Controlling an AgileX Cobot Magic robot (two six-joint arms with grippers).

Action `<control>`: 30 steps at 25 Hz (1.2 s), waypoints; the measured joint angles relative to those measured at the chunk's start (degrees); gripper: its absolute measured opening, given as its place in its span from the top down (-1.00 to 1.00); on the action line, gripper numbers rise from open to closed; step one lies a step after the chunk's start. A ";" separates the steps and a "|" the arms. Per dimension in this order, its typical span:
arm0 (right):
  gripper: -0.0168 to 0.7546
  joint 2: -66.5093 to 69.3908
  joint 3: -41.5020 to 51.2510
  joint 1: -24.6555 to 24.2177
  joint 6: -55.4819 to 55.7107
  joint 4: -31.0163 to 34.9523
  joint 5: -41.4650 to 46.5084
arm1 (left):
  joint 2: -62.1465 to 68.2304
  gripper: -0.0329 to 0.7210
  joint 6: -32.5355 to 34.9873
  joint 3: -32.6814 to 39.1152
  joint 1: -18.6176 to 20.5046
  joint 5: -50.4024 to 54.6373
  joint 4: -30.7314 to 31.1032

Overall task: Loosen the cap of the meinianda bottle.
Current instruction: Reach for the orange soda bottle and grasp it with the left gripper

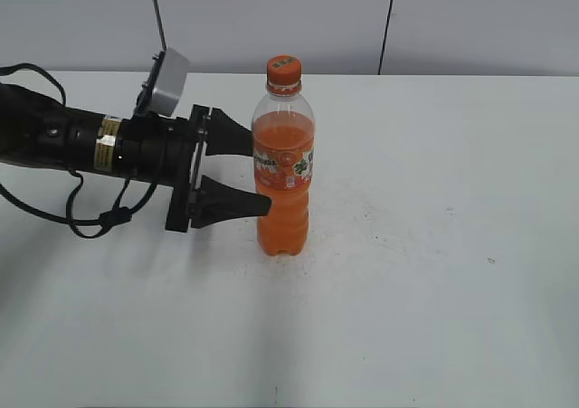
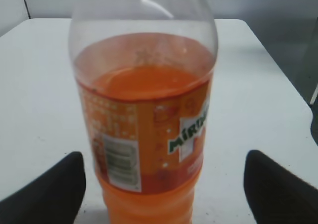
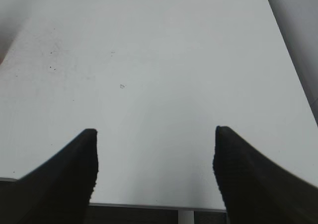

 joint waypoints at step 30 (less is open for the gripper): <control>-0.46 0.00 0.00 0.00 0.00 0.02 0.00 | 8.88 -0.23 -1.47 -8.42 -5.22 -0.07 -3.08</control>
